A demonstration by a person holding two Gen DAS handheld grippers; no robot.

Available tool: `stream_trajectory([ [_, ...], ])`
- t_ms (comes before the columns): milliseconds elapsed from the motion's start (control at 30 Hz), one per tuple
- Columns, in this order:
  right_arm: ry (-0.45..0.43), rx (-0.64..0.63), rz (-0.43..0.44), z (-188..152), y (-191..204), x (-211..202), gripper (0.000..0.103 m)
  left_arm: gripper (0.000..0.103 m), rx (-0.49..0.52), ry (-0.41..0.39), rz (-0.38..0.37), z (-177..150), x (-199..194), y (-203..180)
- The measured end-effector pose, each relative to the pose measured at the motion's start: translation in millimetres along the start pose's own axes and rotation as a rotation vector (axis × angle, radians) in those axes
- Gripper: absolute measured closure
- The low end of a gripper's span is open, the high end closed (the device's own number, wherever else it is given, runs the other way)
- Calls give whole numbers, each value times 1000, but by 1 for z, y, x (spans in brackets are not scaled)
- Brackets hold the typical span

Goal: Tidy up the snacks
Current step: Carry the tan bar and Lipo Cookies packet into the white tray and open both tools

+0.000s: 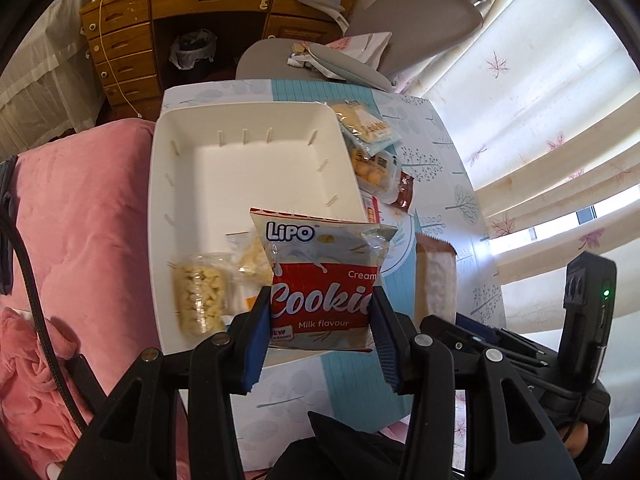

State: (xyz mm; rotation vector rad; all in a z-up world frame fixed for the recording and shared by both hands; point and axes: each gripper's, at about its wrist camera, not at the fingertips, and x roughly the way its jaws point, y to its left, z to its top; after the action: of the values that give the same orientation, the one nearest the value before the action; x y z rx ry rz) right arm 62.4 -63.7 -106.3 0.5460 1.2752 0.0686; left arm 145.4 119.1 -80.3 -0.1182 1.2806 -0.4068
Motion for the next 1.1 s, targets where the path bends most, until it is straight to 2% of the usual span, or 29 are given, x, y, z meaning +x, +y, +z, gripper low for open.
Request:
stream_trajectory([
  [133,-28,-15,39,-4,20,8,50,58,-10,-29,-24,-6,-2,21],
  [467,-67,-77,111,-10,58,25,50,57,19,-123,-22,-21,-5,54],
  [533,-69,-84,125,-10,63,28,48,54,12,-136,5,-23,-4,57],
  [567,-71,-86,127,-10,64,28,48,45,10,-135,14,-23,-5,58],
  [600,-76,-90,125,-10,65,28,48,30,9,-135,21,-23,-4,58],
  [633,-83,-97,126,-9,66,27,47,26,4,-142,38,-23,-5,58],
  [767,-114,-122,123,-7,65,19,36,24,-2,-168,58,-22,-9,55],
  [933,-131,-132,137,-3,51,8,35,24,-30,-175,93,-24,-7,43],
  [1100,-132,-151,131,0,34,-5,35,24,-47,-184,97,-26,-7,20],
])
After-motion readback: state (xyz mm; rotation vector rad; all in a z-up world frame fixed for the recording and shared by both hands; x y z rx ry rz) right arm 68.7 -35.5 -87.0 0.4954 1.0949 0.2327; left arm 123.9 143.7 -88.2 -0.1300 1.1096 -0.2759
